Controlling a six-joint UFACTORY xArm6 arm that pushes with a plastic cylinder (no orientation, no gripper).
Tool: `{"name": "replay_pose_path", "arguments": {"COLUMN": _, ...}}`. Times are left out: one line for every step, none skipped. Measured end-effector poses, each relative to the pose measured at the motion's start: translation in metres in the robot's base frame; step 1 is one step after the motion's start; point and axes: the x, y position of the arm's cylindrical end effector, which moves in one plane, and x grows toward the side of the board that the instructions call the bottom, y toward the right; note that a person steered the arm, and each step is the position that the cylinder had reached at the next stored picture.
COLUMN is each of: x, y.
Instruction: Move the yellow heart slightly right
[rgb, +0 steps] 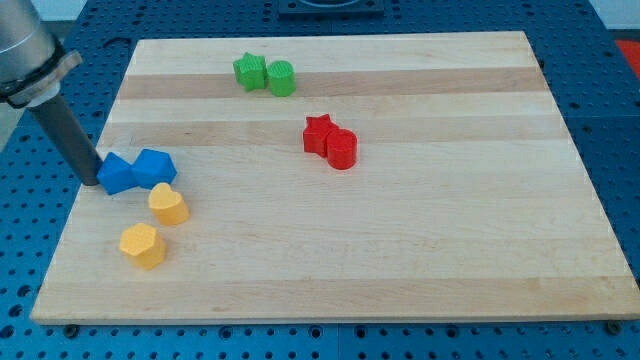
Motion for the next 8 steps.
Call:
{"name": "replay_pose_path", "arguments": {"x": 0.0, "y": 0.002}}
{"name": "replay_pose_path", "arguments": {"x": 0.002, "y": -0.025}}
{"name": "replay_pose_path", "arguments": {"x": 0.005, "y": -0.026}}
{"name": "replay_pose_path", "arguments": {"x": 0.011, "y": -0.024}}
{"name": "replay_pose_path", "arguments": {"x": 0.014, "y": -0.014}}
{"name": "replay_pose_path", "arguments": {"x": 0.024, "y": -0.012}}
{"name": "replay_pose_path", "arguments": {"x": 0.033, "y": -0.009}}
{"name": "replay_pose_path", "arguments": {"x": 0.034, "y": 0.004}}
